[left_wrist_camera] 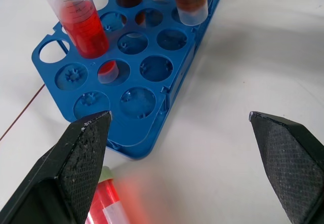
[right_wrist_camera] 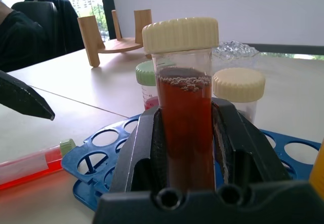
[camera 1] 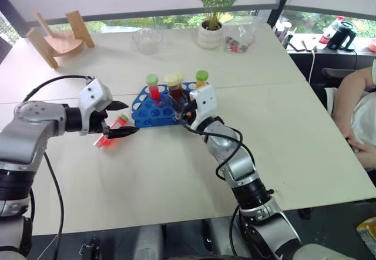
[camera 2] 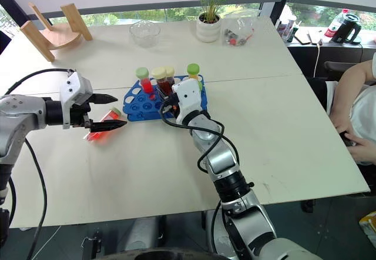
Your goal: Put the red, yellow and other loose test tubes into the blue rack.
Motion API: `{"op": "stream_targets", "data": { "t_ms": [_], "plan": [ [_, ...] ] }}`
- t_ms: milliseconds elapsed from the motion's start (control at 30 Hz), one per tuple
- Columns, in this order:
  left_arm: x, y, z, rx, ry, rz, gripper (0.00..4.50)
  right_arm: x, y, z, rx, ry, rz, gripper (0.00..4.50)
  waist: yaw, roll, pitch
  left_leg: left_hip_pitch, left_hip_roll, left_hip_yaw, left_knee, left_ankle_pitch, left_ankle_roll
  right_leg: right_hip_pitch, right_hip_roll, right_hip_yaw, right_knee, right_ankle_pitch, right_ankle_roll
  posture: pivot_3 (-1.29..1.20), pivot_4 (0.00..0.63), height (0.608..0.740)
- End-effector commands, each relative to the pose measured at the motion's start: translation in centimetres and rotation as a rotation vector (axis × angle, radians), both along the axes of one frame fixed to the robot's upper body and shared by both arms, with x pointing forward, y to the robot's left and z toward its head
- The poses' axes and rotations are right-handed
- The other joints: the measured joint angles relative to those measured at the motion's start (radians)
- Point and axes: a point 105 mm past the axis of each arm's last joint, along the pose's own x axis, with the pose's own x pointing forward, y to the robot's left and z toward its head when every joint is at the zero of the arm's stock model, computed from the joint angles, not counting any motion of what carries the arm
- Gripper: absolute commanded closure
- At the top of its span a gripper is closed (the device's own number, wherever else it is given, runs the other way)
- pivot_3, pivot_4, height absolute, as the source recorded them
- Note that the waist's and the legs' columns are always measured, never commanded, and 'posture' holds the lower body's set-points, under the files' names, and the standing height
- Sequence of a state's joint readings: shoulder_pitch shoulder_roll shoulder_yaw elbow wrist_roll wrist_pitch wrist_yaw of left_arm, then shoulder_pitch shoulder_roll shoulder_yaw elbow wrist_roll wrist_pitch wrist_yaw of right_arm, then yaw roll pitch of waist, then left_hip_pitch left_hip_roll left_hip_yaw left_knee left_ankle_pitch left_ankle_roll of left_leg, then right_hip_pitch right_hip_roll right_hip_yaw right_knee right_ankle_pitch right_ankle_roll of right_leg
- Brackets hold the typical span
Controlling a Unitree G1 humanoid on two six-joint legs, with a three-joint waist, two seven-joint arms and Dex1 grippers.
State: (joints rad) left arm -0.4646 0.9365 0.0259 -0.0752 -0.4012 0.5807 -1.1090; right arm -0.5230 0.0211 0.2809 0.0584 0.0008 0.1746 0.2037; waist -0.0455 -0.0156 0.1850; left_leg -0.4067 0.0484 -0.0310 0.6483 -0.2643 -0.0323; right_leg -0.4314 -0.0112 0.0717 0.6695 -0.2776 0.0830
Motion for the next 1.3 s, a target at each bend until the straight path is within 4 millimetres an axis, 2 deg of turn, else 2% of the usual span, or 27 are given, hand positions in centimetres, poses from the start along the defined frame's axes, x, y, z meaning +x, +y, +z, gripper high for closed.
{"op": "stream_targets", "data": {
  "t_ms": [33, 467, 700, 733, 867, 1033, 1133, 1233, 1300],
  "plan": [
    [0.0, -0.2, 0.7, 0.004, -0.037, -0.005, 0.00, 0.2, 0.4, 0.5, -0.005, -0.046, -0.010, 3.65, 0.000, 0.000, 0.000, 0.000, 0.000, 0.000, 0.000, 0.000, 0.000, 0.000, 0.000, 0.000, 0.000, 0.000, 0.000, 0.00, 0.150, 0.740],
    [0.3, -0.3, 0.5, -0.004, -0.045, -0.001, 0.00, 0.6, 0.1, -0.3, 0.030, -0.023, -0.014, 3.65, 0.000, 0.000, 0.000, 0.000, 0.000, 0.000, 0.000, 0.000, 0.000, 0.000, 0.000, 0.000, 0.000, 0.000, 0.000, 0.00, 0.150, 0.740],
    [0.4, 0.1, 0.8, -0.002, -0.055, 0.011, 0.00, 0.1, 0.3, -0.2, 0.017, -0.034, 0.011, 0.12, 0.000, 0.000, 0.000, 0.000, 0.000, 0.000, 0.000, 0.000, 0.000, 0.000, 0.000, 0.000, 0.000, 0.000, 0.000, 0.00, 0.150, 0.740],
    [0.4, 0.3, 0.9, 0.003, -0.059, 0.017, 0.00, 0.0, 0.3, -0.1, 0.015, -0.039, 0.011, 0.02, 0.000, 0.000, 0.000, 0.000, 0.000, 0.000, 0.000, 0.000, 0.000, 0.000, 0.000, 0.000, 0.000, 0.000, 0.000, 0.00, 0.150, 0.740],
    [1.6, 2.3, 1.7, 0.058, -0.106, 0.140, 0.00, -1.4, -0.2, 2.0, -0.017, -0.126, 0.066, 0.02, 0.002, 0.000, 0.000, 0.000, 0.000, 0.000, 0.000, 0.000, 0.000, 0.000, 0.000, 0.000, 0.000, 0.000, 0.000, 0.00, 0.150, 0.740],
    [2.3, 5.4, 3.5, 0.162, -0.057, 0.250, 0.00, -6.2, -0.9, 4.4, -0.055, -0.128, 0.324, 0.02, 0.002, 0.000, 0.000, -0.001, 0.000, -0.001, 0.000, 0.000, 0.000, 0.000, 0.000, -0.001, 0.000, 0.000, 0.000, 0.00, 0.150, 0.740],
    [3.0, 6.4, 4.4, 0.207, 0.012, 0.290, 0.00, -9.4, -2.7, 4.8, -0.113, -0.027, 0.526, 0.02, 0.007, 0.000, 0.000, -0.001, 0.000, -0.002, 0.000, 0.000, 0.000, 0.000, 0.000, -0.002, 0.000, 0.000, 0.000, 0.00, 0.150, 0.740],
    [4.3, 7.2, 3.2, 0.261, 0.204, 0.390, 0.00, -11.6, -4.1, 4.4, -0.240, 0.107, 0.746, 0.02, 0.014, 0.000, 0.000, 0.001, -0.001, -0.002, 0.002, 0.000, 0.001, 0.004, 0.000, -0.003, -0.001, 0.000, 0.000, 0.00, 0.150, 0.740],
    [4.7, 7.4, 2.7, 0.285, 0.275, 0.405, 0.00, -12.3, -4.5, 4.2, -0.291, 0.148, 0.817, 0.02, 0.009, 0.000, 0.000, 0.002, -0.001, -0.002, 0.002, 0.000, 0.001, 0.005, 0.000, -0.002, -0.001, 0.000, 0.000, 0.00, 0.150, 0.740]
  ]
}}
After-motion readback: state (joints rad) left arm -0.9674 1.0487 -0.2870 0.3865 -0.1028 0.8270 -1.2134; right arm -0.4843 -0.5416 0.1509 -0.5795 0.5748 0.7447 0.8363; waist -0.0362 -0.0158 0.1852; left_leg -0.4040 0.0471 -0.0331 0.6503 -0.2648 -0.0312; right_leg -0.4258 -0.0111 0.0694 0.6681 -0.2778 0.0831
